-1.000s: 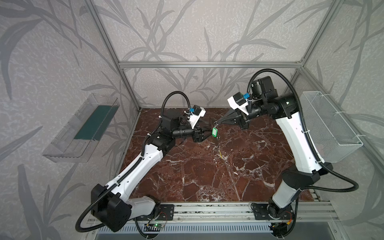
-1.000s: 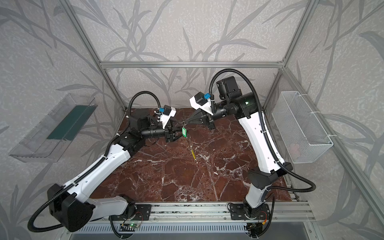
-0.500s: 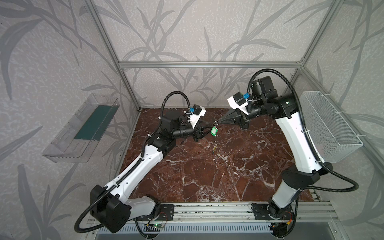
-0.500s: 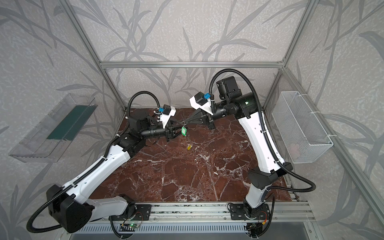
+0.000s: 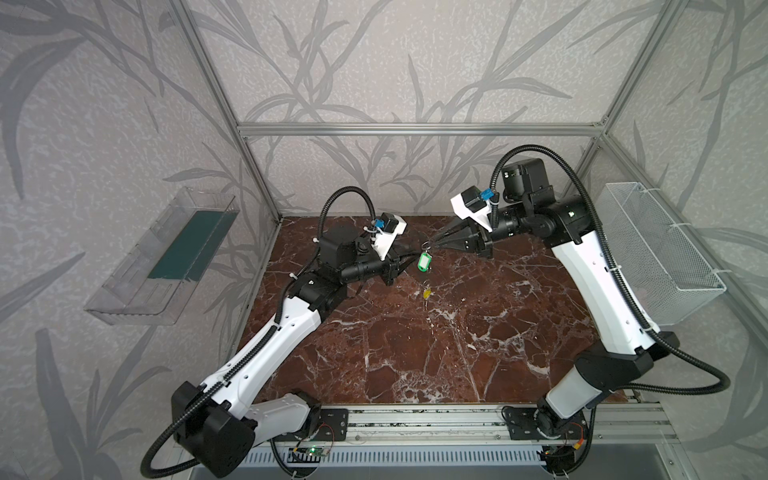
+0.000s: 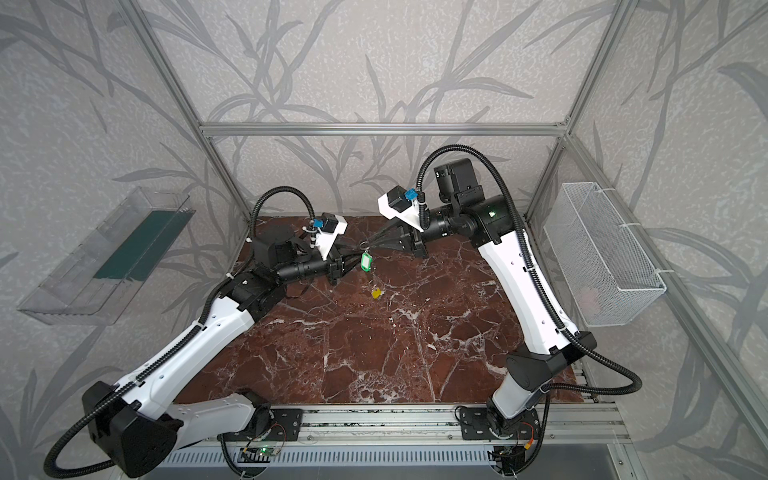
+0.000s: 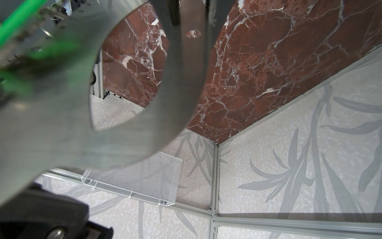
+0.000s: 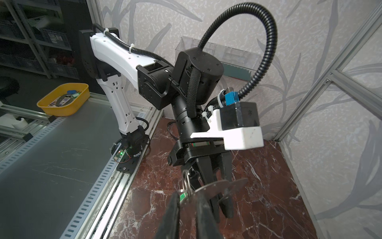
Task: Put the keys on the keyring
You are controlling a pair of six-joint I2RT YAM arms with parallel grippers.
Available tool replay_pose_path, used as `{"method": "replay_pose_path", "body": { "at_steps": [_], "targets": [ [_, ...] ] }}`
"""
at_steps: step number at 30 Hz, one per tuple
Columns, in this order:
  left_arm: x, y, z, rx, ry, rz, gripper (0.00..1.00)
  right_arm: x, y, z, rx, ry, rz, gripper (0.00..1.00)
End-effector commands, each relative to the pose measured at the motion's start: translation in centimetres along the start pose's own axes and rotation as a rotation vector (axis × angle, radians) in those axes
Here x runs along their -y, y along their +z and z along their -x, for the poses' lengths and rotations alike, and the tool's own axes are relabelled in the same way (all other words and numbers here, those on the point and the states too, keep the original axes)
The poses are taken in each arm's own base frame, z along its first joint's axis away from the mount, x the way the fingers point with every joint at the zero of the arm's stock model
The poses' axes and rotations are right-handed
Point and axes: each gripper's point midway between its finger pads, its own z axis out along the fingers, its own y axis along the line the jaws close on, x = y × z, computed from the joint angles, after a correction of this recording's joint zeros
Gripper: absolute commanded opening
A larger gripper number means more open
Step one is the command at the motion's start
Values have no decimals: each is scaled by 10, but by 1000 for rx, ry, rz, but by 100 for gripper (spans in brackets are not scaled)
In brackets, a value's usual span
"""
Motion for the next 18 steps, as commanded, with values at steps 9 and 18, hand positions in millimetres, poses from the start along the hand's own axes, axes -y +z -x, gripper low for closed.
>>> {"method": "replay_pose_path", "body": {
  "at_steps": [9,18],
  "targets": [
    [-25,-24,0,-142,205,214,2,9,-24,5,-33,5,-240,35],
    [-43,-52,3,-250,520,380,0,7,-33,-14,-28,63,-377,41]
  ]
}}
